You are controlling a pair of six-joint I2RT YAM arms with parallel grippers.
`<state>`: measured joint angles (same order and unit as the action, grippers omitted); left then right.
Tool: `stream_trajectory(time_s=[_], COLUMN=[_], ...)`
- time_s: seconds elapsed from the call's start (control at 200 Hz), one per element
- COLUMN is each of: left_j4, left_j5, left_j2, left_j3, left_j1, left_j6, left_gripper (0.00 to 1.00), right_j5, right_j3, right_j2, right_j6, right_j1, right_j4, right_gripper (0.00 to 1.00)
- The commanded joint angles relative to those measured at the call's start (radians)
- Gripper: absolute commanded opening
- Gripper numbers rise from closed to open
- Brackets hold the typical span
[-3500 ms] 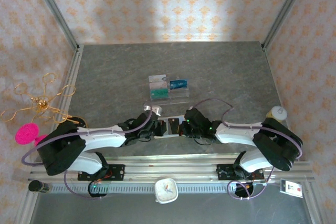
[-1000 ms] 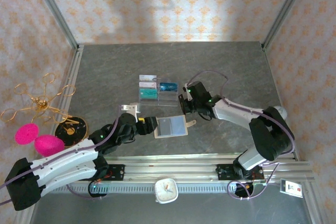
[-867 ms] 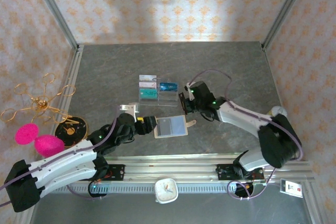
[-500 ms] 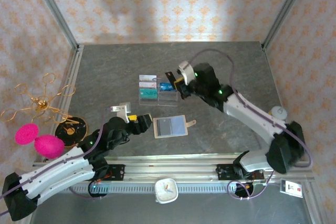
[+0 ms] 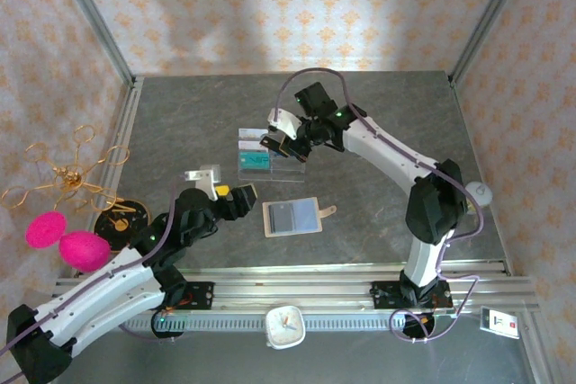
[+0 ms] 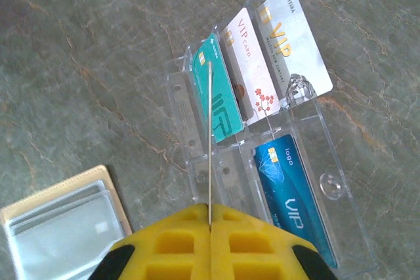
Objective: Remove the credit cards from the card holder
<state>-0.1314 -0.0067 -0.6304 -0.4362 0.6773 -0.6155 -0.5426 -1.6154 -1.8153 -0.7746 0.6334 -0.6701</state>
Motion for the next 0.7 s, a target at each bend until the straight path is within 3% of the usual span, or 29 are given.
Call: stream_trajectory(time_s=[0.0, 0.31, 0.696], left_j4=[0.000, 0.036, 0.059], left_j5=[0.031, 0.044, 0.101], left_j2=[-0.002, -0.030, -0.097], left_j3=[-0.038, -0.053, -0.055], left_j1=[-0.021, -0.064, -0.091], left_j6=[0.072, 0.100, 0.122], left_gripper=[0.88, 0.89, 0.88], right_j5=[0.015, 0.040, 0.045], right_j3=[-0.043, -0.181, -0.159], right_j2=[-0.046, -0.195, -0.199], right_j6=[-0.128, -0.239, -0.286], right_j1=[0.000, -0.053, -0.078], right_j4=[-0.076, -0.177, -0.204], right_gripper=[0.00, 0.00, 0.00])
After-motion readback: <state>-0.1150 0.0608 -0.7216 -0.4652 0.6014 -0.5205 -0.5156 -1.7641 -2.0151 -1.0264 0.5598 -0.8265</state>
